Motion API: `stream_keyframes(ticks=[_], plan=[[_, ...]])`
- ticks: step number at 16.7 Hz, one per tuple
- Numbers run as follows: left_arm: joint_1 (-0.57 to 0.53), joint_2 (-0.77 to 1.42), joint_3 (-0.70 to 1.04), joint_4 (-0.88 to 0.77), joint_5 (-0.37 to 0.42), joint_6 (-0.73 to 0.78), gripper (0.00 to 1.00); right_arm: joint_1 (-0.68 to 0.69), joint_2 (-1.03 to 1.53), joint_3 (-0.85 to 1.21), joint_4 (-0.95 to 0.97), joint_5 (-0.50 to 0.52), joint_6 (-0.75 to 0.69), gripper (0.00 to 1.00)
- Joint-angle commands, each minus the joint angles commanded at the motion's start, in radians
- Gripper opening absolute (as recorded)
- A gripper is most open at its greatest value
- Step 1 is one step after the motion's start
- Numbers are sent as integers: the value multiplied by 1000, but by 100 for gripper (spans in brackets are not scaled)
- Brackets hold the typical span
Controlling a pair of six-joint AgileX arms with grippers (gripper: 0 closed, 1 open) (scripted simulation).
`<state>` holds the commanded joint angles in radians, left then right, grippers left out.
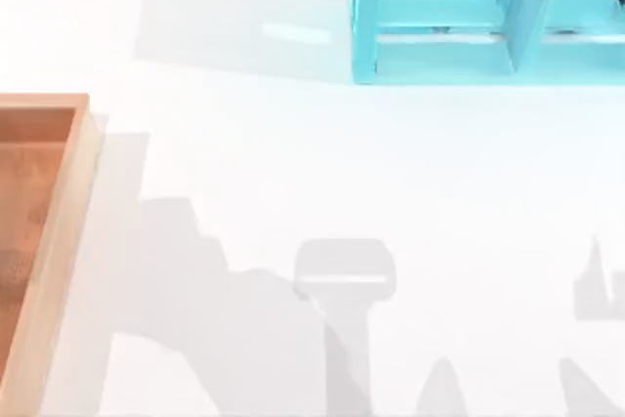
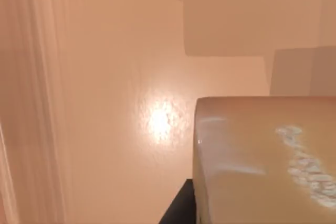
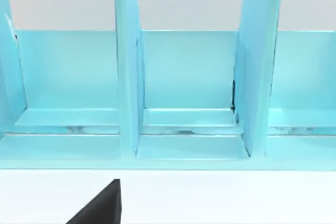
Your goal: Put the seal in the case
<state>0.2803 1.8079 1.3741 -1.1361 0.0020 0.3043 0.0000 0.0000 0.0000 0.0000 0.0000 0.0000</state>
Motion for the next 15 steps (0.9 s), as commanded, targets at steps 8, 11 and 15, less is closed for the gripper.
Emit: stream_keyframes(ticks=[8, 11, 15], plan=[[0, 0, 0, 0, 0, 0, 90, 0, 0, 0, 0, 0, 0, 100], [0, 0, 0, 0, 0, 0, 100, 0, 0, 0, 0, 0, 0, 100], [0, 0, 0, 0, 0, 0, 100, 0, 0, 0, 0, 0, 0, 100]])
